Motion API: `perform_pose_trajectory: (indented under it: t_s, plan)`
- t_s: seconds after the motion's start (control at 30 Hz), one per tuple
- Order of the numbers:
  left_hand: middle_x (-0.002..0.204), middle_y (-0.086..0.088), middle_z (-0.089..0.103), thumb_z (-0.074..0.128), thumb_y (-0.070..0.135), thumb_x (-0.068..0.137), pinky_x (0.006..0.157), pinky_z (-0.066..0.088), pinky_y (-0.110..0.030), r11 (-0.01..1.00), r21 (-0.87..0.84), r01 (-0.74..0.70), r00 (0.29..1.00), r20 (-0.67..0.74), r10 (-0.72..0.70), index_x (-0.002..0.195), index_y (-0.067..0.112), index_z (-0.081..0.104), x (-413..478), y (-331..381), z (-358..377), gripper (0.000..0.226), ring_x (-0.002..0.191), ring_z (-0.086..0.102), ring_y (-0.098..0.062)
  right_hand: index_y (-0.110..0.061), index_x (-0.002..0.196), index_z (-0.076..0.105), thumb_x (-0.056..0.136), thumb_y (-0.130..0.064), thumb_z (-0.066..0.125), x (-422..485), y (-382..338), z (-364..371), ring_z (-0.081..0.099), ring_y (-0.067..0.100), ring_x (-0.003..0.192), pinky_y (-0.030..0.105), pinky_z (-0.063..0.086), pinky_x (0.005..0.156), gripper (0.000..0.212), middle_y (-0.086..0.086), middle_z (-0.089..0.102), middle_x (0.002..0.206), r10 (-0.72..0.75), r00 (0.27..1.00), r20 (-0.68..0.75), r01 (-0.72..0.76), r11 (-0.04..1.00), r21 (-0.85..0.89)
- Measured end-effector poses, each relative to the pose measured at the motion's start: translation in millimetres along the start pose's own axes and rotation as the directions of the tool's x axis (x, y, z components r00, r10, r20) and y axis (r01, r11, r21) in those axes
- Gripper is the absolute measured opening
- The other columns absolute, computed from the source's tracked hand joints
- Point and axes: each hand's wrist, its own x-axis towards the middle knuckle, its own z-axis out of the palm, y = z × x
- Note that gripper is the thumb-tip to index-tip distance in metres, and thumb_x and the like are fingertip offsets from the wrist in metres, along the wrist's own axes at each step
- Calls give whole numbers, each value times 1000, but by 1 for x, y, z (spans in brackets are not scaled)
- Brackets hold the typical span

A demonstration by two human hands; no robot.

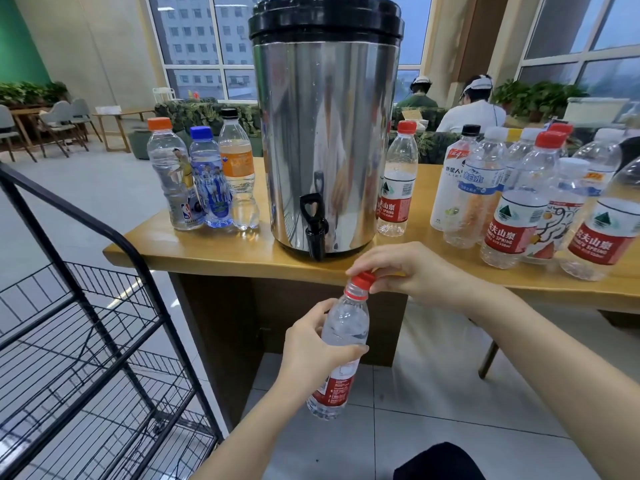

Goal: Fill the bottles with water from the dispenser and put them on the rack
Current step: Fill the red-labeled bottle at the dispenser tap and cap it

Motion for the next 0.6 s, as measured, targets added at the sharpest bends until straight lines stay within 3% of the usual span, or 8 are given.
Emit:
perform_pose_trajectory:
  t_s: [0.23,0.37,0.43,0.47,0.53,0.6]
  plan:
    - [107,20,68,90,36,63,86,57,-28,999,31,-31,999,30,30,129,38,55,-11,2,-5,74,100,66,-3,-22,118,68,85,-8,70,2,-8,2,58,0,107,15,48,90,36,-9,65,112,12,995,96,-3,995,-95]
    - [101,26,63,89,34,65,77,52,-15,999,16,-44,999,16,44,118,47,52,-16,9,-6,66,97,63,0,-28,112,57,86,-51,55,8,-19,7,60,-2,78,14,47,68,35,-12,61,96,143,982,127,-112,968,-225]
    - [98,28,63,89,35,65,72,49,-11,998,20,-55,998,38,54,114,51,50,-17,11,-8,66,95,63,2,-31,101,44,76,-72,34,8,-25,12,54,4,66,16,39,56,49,-14,53,80,168,974,155,-77,880,-468]
    - [98,29,63,90,35,64,70,48,-10,998,28,-65,996,65,63,115,51,51,-18,12,-9,66,96,63,3,-29,95,39,75,-77,23,7,-27,13,51,7,62,19,34,52,54,-12,50,74,85,984,156,30,789,-614]
    - [104,27,66,89,36,65,72,50,-11,996,34,-86,988,135,81,123,47,54,-19,14,-11,69,102,63,3,-25,82,40,86,-74,7,4,-23,12,47,12,56,22,28,47,60,-9,49,65,-119,977,179,213,649,-730]
    - [109,28,66,88,36,67,77,51,-12,993,31,-117,980,168,111,126,48,54,-21,16,-12,69,106,61,5,-22,67,45,97,-61,7,4,-21,11,44,12,48,24,27,43,62,-7,47,56,-228,963,145,259,623,-738]
